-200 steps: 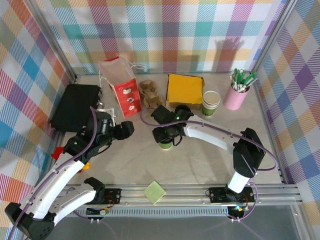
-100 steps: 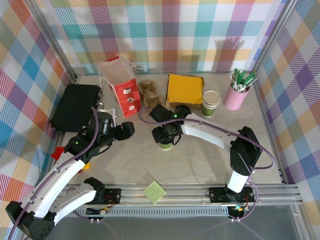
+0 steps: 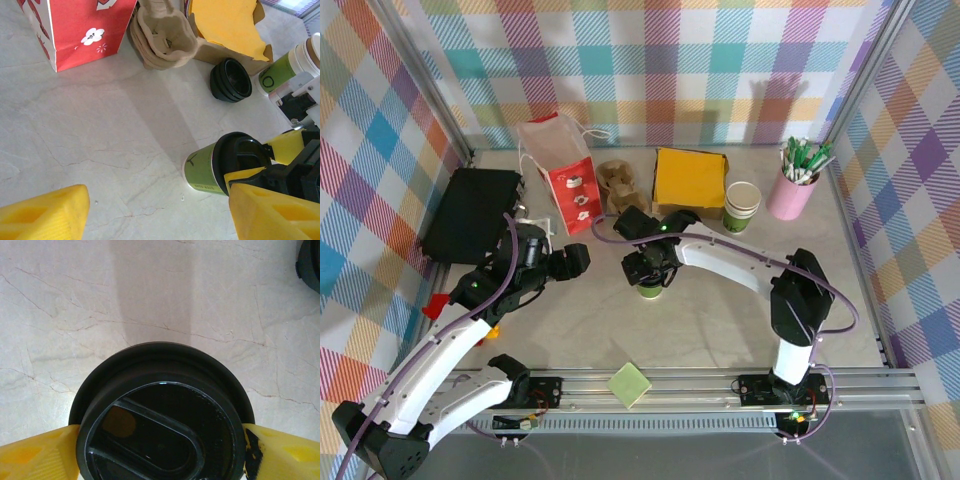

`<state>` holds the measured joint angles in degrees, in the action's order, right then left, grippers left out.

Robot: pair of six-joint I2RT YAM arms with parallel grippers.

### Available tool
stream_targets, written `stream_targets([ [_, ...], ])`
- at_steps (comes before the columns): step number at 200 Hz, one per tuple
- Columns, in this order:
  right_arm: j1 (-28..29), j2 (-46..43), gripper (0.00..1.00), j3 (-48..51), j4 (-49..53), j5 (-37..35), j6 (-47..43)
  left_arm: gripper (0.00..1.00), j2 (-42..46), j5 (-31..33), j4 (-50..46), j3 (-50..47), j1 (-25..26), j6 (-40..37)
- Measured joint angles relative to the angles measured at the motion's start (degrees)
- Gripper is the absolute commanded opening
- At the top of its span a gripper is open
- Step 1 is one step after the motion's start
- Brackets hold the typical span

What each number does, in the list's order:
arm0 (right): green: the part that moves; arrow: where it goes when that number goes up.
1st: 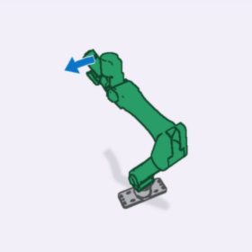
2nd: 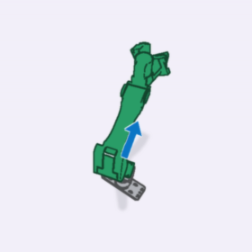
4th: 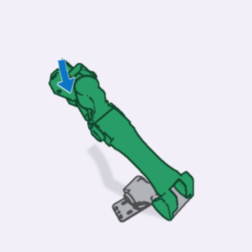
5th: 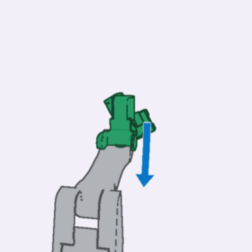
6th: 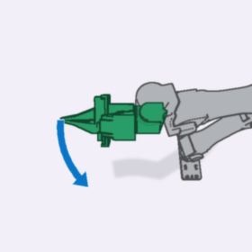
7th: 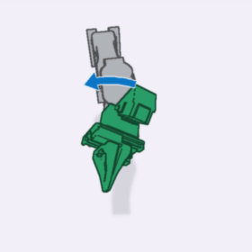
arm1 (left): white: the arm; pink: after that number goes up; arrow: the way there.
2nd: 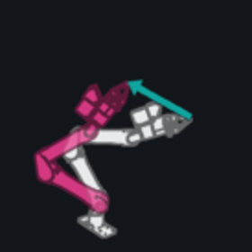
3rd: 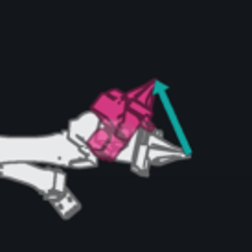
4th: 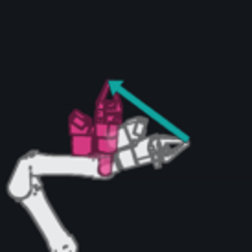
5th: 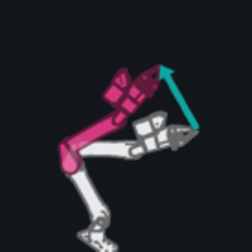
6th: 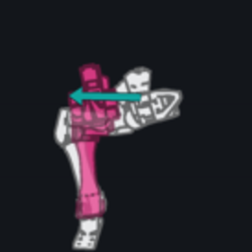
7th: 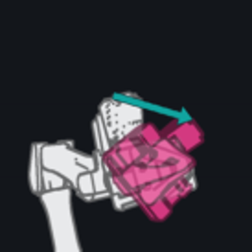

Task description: Pack the takeout coffee

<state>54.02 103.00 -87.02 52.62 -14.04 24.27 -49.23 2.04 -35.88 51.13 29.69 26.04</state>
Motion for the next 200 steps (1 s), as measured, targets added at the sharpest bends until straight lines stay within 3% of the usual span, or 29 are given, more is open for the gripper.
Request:
stream_targets([
  [33, 0.0, 0.5, 0.82, -0.9, 1.1, 0.8, -0.9, 0.74, -0.1, 0.0, 0.0, 0.0, 0.0, -0.2],
  [88, -0.5, 1.0, 0.75, -2.0, 2.9, 2.6, -2.3, 0.74, -1.0, 0.0, 0.0, 0.0, 0.0, -0.2],
  [200, -1.5, 1.8, 0.75, -3.7, 5.8, 3.2, -4.0, 0.78, -1.2, 1.2, -2.4, 3.3, -0.3, -0.3],
])
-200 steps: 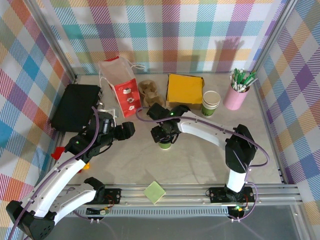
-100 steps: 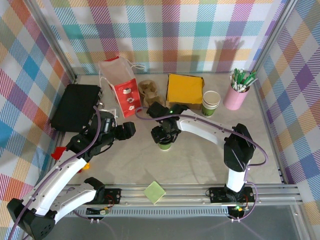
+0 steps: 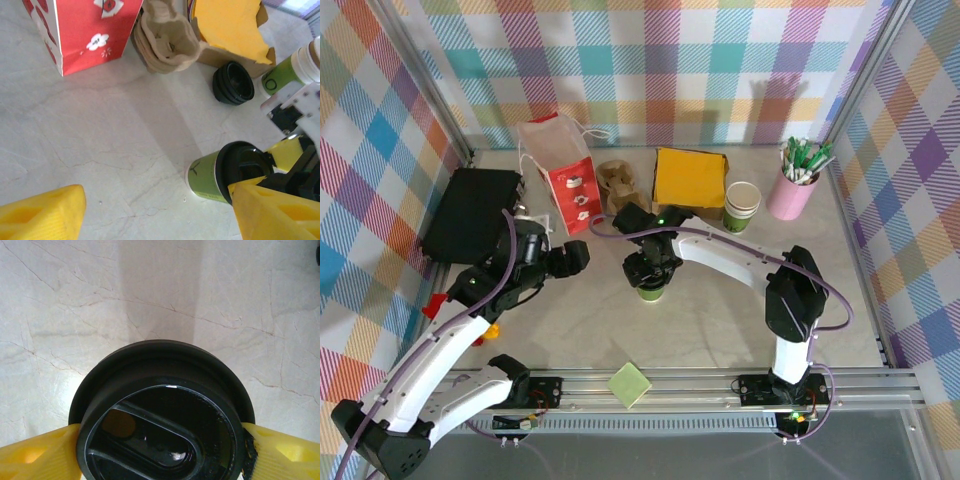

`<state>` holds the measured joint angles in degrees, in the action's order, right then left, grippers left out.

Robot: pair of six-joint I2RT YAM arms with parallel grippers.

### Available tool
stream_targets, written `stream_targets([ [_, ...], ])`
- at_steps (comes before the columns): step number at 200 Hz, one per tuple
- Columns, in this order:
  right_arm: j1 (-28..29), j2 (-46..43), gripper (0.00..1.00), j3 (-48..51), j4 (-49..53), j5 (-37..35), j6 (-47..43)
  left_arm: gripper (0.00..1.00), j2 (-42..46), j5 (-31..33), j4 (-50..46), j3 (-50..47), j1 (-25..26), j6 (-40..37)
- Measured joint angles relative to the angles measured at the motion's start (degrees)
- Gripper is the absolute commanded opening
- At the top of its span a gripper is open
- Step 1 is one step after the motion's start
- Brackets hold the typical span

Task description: Pack the takeout coffee

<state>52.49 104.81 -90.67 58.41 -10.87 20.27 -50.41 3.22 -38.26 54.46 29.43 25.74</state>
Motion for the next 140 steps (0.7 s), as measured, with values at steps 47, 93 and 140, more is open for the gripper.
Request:
stream_targets([
  [47, -3.4, -4.7, 0.75, 4.2, 1.4, -0.3, -0.2, 0.81, -3.1, 1.7, -0.9, 5.7, -1.3, 0.1],
  [93, -6.4, -9.5, 0.76, 8.5, 1.1, -0.9, -0.3, 0.83, -7.4, 2.3, -1.5, 10.7, -3.7, 0.1],
  [140, -9.0, -13.7, 0.76, 14.2, -0.6, -2.0, -0.7, 0.85, -11.6, 2.3, -1.7, 16.6, -7.3, -0.1],
])
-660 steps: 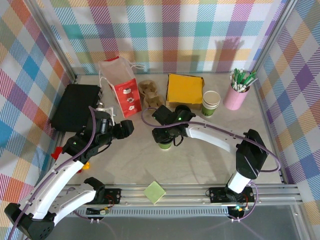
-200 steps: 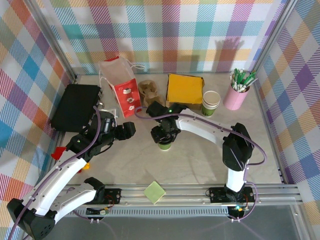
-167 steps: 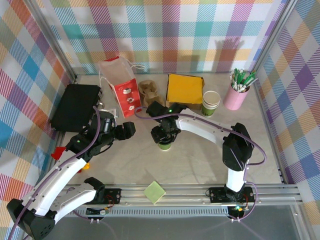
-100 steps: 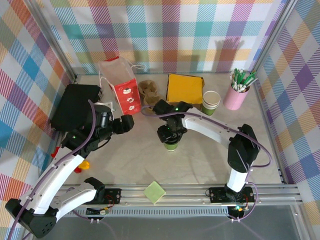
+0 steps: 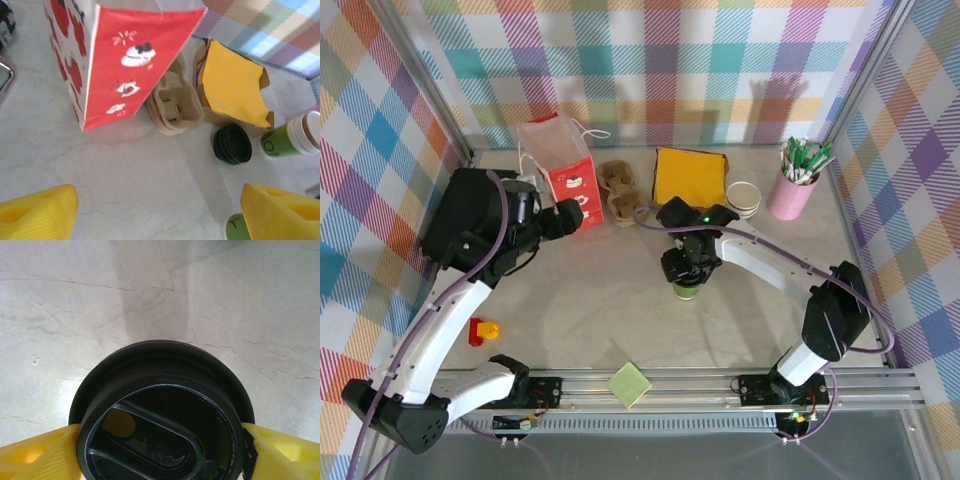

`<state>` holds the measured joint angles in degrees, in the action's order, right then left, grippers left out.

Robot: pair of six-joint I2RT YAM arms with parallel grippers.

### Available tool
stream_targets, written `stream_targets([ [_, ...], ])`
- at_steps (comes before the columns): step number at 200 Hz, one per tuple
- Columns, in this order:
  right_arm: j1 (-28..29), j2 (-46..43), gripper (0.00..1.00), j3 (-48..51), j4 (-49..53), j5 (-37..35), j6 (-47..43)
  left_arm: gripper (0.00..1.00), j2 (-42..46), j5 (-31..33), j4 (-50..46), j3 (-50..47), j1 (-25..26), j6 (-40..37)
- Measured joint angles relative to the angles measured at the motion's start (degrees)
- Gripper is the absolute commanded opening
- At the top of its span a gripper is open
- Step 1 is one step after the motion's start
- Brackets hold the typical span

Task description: Pack the takeout coffee

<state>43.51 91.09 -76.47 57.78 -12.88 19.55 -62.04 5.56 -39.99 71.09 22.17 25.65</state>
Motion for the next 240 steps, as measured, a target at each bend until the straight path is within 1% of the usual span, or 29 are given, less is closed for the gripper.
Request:
stream_targets([
  [19, -1.2, -1.8, 0.76, 2.0, -1.1, -0.2, -0.4, 0.83, -3.2, 0.0, 0.0, 3.2, -2.1, 0.0],
  [40, -2.6, -3.5, 0.76, 3.8, -2.1, -0.4, -0.6, 0.79, -6.7, -0.6, 0.4, 5.6, -2.7, 0.1],
  [75, -4.7, -5.9, 0.78, 7.1, -3.5, -0.4, -0.8, 0.76, -11.5, -4.7, 2.9, 6.2, -2.8, 0.8],
  [119, -5.4, -6.4, 0.78, 9.0, -5.5, -1.2, -1.0, 0.75, -12.3, -7.2, 5.6, 5.2, -2.1, 2.1],
  [144, -6.9, -7.9, 0.78, 10.7, -6.9, -1.3, -1.2, 0.74, -12.2, -7.7, 6.1, 4.8, -1.0, 2.2],
  [202, -15.3, -10.6, 0.78, 13.5, -8.4, -1.2, -3.3, 0.74, -12.2, -8.1, 6.9, 4.2, 0.3, 2.7],
  [240, -23.1, -11.0, 0.79, 14.1, -9.9, -0.5, -5.5, 0.74, -12.1, -8.1, 7.1, 4.2, 0.5, 3.1],
])
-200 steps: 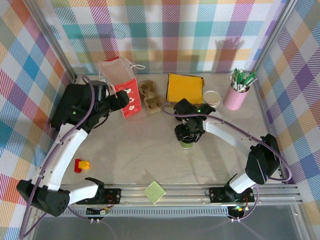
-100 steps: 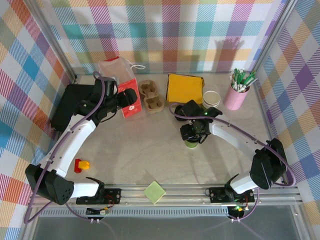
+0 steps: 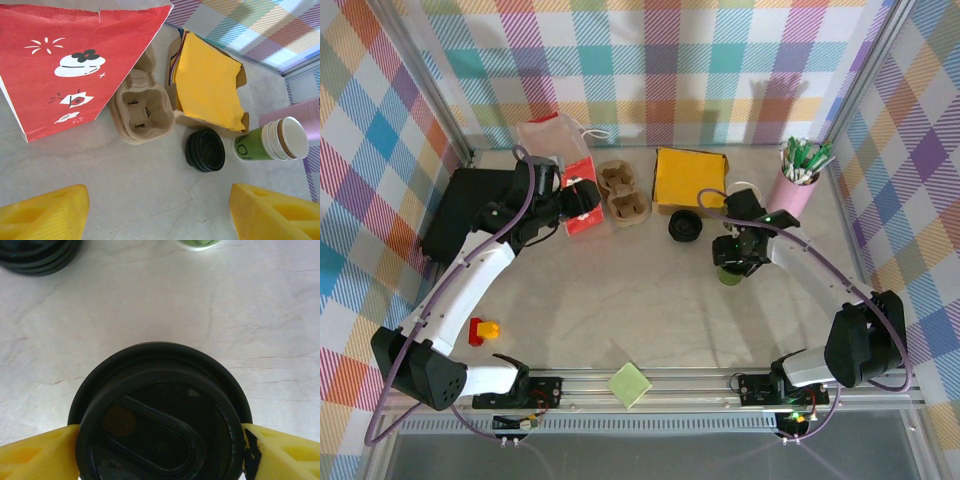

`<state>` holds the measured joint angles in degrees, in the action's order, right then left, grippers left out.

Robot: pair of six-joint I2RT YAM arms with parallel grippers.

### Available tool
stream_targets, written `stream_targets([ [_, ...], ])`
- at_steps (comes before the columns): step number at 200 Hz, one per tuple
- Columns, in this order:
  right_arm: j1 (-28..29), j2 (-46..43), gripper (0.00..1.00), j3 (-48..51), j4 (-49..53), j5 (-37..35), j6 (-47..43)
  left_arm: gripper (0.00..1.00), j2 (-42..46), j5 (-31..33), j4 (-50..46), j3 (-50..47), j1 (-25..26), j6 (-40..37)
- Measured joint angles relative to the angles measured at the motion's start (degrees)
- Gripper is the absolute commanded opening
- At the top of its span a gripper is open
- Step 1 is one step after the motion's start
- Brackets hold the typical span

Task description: Pack the takeout coffee

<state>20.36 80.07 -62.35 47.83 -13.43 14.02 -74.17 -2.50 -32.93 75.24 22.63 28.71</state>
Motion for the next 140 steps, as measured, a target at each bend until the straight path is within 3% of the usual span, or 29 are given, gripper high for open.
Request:
stream_targets([
  [54, -12.9, 1.3, 0.79, -0.9, -1.6, 0.1, -1.5, 0.74, 0.5, 0.0, 0.0, 0.0, 0.3, 0.2],
  [140, -20.9, 8.0, 0.83, -6.4, -5.0, 0.0, -2.8, 0.74, 2.0, 0.0, -0.1, -0.8, 0.7, 0.2],
])
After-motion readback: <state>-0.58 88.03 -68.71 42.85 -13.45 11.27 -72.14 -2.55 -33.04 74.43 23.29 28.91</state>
